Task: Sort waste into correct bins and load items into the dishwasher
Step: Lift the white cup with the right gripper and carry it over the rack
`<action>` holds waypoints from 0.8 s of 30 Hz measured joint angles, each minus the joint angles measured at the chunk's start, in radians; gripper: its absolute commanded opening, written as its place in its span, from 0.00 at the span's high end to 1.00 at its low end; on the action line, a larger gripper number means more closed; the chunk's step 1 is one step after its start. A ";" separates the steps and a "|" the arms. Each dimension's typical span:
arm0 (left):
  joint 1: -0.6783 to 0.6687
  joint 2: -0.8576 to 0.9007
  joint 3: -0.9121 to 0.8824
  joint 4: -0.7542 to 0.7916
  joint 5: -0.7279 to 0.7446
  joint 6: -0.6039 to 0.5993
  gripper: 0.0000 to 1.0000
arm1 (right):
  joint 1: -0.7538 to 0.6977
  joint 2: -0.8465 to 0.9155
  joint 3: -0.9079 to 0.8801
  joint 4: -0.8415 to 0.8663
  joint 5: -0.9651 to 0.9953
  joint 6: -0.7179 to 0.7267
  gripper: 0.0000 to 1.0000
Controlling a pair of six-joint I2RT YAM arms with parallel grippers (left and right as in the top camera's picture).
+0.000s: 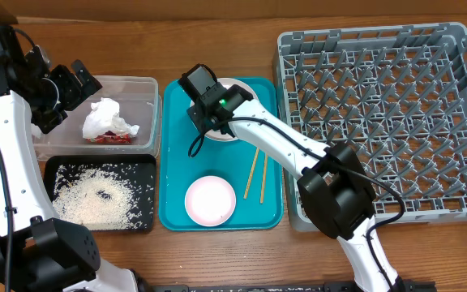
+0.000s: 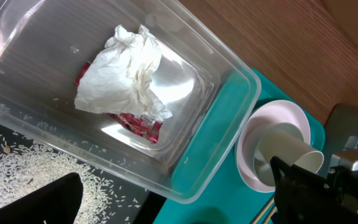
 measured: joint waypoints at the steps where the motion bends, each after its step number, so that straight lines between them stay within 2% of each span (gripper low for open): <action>1: 0.000 0.000 0.000 0.000 0.000 0.000 0.00 | 0.000 -0.001 0.000 0.000 0.000 0.000 0.96; 10: 0.000 0.000 0.000 0.000 0.000 0.000 0.00 | 0.000 -0.036 0.000 -0.016 -0.001 0.000 0.96; 17: 0.000 0.000 0.000 0.000 0.000 0.000 0.00 | -0.018 -0.217 0.000 -0.064 -0.034 0.000 0.96; 21: 0.000 0.000 0.000 0.000 0.000 0.000 0.00 | -0.087 -0.328 0.000 -0.089 -0.164 -0.001 0.96; 24: 0.000 0.000 0.000 0.000 0.000 0.000 0.00 | -0.211 -0.378 0.003 -0.085 -0.403 -0.027 0.96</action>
